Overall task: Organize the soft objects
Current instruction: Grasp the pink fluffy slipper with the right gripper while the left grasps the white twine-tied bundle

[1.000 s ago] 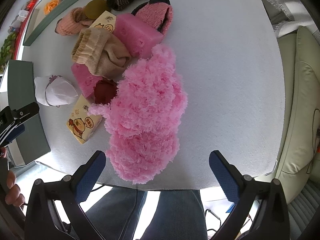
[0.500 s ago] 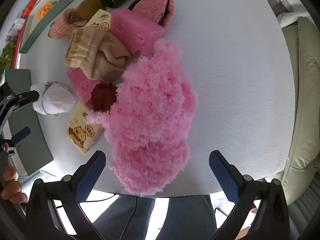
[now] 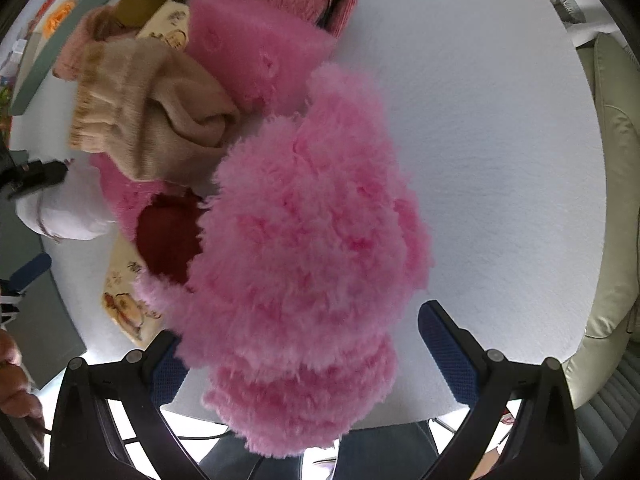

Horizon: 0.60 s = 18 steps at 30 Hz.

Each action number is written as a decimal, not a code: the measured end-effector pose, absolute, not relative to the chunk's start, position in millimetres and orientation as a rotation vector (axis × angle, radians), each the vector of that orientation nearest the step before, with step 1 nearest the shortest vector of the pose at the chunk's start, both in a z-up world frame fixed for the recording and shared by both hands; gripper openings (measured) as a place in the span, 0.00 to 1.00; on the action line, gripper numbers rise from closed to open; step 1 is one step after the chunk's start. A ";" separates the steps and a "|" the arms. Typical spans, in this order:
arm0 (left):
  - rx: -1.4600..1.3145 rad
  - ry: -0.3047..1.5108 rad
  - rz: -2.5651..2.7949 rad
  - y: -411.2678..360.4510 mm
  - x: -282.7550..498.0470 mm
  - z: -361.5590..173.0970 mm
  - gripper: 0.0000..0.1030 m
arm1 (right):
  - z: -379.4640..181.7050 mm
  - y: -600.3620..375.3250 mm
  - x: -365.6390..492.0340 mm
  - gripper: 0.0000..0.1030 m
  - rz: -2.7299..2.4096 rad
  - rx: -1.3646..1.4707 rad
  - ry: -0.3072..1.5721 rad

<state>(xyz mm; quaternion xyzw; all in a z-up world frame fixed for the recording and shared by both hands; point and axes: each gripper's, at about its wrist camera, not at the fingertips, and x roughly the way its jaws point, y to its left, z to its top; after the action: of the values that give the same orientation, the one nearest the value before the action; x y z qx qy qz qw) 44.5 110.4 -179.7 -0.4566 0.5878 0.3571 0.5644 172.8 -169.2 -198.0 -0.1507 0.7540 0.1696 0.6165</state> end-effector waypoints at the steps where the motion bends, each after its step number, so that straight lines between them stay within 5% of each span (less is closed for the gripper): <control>1: -1.073 1.385 0.838 110.8 46.0 -182.5 1.00 | -200.9 -170.5 172.0 1.00 0.388 -0.351 1.736; 18: -0.875 1.416 0.847 133.4 82.1 -200.1 1.00 | -224.4 -180.2 174.6 1.00 0.350 -0.412 1.743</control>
<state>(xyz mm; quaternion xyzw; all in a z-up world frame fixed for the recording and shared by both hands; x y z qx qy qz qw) 82.1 133.4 -200.1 -0.3768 0.6093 0.3646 0.5948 174.6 -180.2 -224.4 -0.1786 0.7554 0.1517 0.6119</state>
